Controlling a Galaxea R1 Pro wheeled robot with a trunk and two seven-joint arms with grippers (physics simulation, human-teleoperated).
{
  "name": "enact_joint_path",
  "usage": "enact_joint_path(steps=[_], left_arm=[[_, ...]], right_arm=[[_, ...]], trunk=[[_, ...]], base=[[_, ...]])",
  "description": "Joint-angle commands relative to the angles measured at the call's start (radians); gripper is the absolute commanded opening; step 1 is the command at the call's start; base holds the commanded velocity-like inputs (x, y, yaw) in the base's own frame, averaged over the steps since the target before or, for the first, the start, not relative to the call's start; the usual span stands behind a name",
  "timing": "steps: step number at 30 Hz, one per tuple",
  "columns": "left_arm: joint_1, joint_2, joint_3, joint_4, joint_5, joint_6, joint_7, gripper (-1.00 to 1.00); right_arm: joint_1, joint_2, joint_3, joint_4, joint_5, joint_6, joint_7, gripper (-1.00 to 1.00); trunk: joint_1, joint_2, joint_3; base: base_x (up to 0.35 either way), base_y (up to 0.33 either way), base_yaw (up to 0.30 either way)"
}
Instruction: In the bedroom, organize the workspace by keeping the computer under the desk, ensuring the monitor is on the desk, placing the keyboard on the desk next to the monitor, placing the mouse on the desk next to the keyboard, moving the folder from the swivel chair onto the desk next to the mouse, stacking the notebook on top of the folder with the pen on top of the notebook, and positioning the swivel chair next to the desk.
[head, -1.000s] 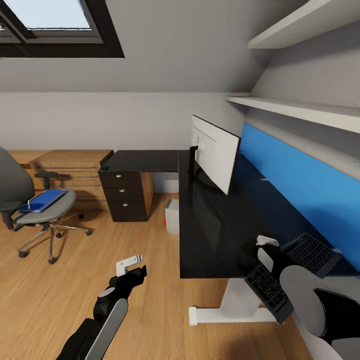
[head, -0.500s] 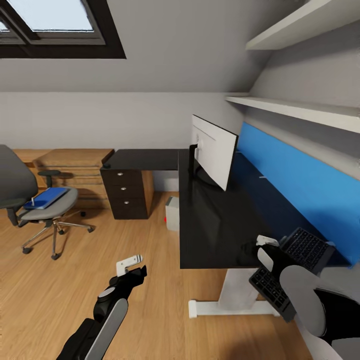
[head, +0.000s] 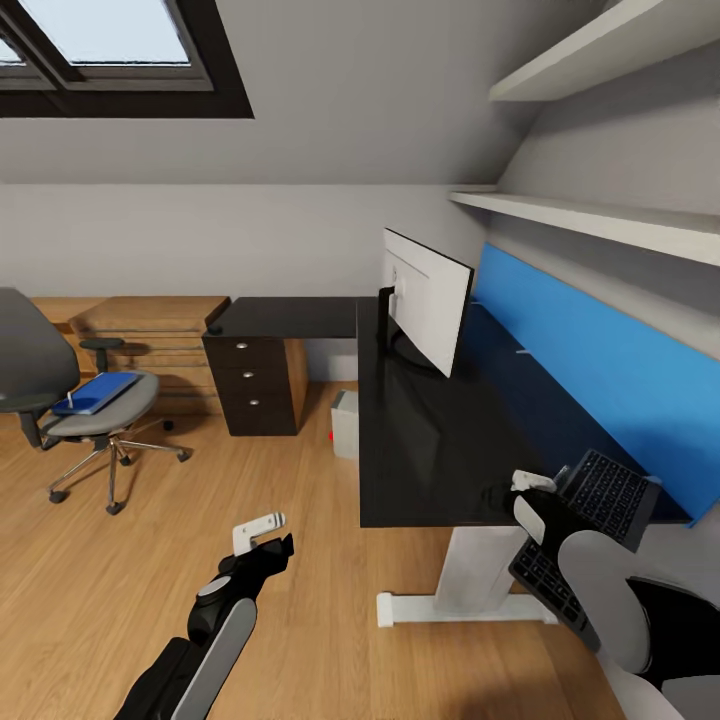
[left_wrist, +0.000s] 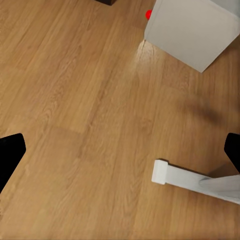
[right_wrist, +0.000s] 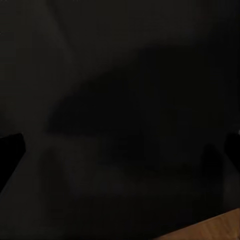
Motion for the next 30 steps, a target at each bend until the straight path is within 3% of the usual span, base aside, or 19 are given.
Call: enact_joint_path(steps=[1,30], left_arm=[[-0.001,0.001,-0.002,-0.001,0.008,0.002,0.009,1.0],[-0.001,0.001,-0.002,0.0,0.008,0.002,0.009,1.0]], right_arm=[[0.0,0.0,-0.001,-0.002,-0.004,0.005,-0.003,1.0],[0.0,0.001,-0.001,-0.017,0.0,-0.028,-0.005,1.0]], trunk=[[0.0,-0.001,-0.001],[0.0,-0.001,-0.001]], base=[[-0.001,0.0,0.0],[0.0,0.0,0.0]])
